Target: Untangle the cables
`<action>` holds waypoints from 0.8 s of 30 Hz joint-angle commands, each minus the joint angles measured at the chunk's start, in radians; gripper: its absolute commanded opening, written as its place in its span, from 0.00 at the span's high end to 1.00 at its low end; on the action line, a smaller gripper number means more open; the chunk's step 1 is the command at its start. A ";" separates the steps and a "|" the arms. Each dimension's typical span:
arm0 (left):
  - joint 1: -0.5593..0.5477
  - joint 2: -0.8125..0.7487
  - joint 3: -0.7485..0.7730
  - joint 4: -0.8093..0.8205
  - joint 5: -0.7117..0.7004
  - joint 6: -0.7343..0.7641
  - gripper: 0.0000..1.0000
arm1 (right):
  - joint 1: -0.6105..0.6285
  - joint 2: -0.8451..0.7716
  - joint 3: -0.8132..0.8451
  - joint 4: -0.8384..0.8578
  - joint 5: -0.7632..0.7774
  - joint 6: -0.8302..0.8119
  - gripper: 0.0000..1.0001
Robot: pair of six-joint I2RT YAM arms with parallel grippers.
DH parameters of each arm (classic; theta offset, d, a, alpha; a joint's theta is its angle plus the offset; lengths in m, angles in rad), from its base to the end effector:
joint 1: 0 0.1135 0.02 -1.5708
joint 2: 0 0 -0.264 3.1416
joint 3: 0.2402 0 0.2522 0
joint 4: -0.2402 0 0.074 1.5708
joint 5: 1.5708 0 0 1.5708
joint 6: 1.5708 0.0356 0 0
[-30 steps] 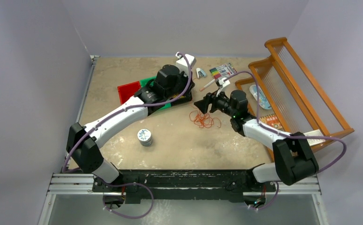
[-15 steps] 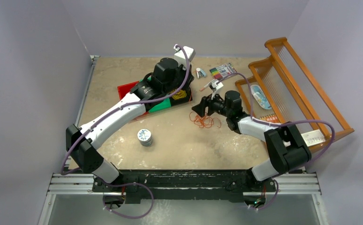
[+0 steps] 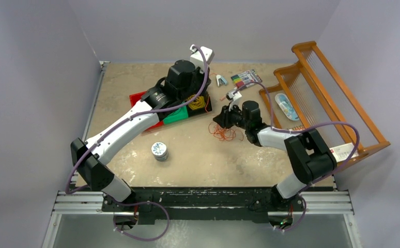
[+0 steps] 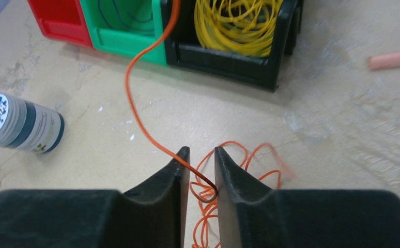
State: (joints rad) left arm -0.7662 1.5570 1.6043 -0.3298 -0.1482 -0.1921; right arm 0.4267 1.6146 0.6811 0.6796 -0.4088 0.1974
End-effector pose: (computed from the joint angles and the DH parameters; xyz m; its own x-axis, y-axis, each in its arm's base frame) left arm 0.2653 -0.2480 0.4185 -0.3086 0.0349 -0.9506 0.5346 0.8330 -0.1429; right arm 0.2934 0.1490 0.1893 -0.3674 0.0307 -0.9296 -0.6710 0.6833 0.2877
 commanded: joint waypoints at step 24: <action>0.014 -0.161 -0.233 0.088 -0.185 -0.023 1.00 | 0.003 -0.522 0.341 -0.336 0.192 -0.067 1.00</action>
State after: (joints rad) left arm -0.7597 1.4456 1.3827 -0.3058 -0.3202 -0.1974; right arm 0.4263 1.1339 0.9264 0.3866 -0.2489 0.1520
